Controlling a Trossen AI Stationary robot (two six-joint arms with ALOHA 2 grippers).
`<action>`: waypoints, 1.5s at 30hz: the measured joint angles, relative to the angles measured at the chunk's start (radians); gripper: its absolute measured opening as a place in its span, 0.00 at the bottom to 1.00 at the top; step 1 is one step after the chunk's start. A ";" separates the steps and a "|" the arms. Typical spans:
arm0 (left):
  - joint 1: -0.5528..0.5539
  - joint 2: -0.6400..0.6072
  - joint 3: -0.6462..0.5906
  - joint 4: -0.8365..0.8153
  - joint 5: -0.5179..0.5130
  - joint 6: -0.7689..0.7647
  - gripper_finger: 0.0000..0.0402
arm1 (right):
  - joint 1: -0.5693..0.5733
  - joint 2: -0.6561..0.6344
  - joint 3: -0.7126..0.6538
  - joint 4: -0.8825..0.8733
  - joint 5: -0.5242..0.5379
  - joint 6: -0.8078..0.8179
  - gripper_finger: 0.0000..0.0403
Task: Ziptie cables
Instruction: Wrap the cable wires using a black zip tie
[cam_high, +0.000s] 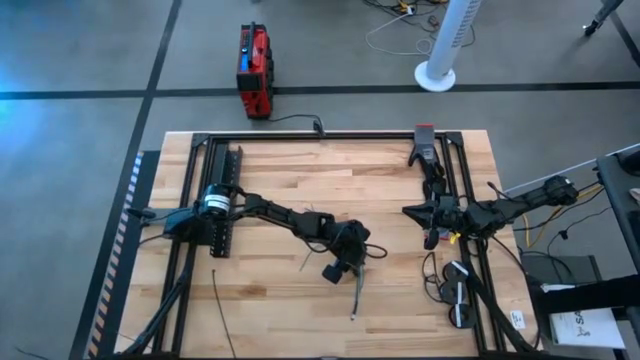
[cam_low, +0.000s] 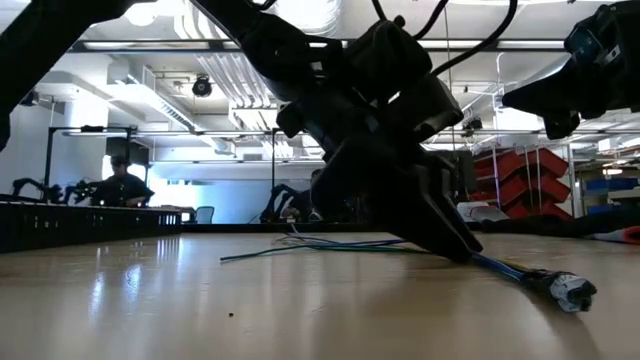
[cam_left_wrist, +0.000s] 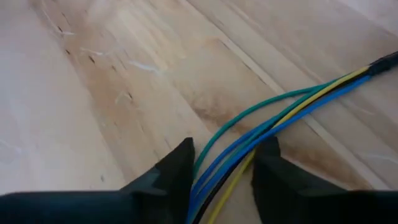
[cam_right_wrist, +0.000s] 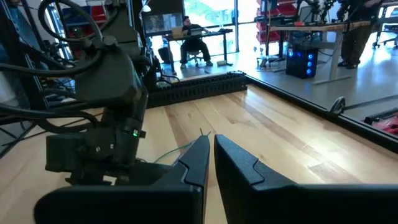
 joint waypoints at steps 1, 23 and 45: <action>0.000 0.000 -0.001 0.000 -0.002 0.009 0.23 | 0.000 0.000 0.000 0.001 0.000 0.001 0.03; 0.009 -0.193 -0.056 -0.170 -0.108 -0.026 0.00 | 0.001 0.112 0.000 0.244 -0.350 0.009 0.03; 0.164 -0.410 -0.721 0.518 -0.395 -0.446 0.00 | -0.028 1.034 0.033 0.616 0.117 0.142 0.29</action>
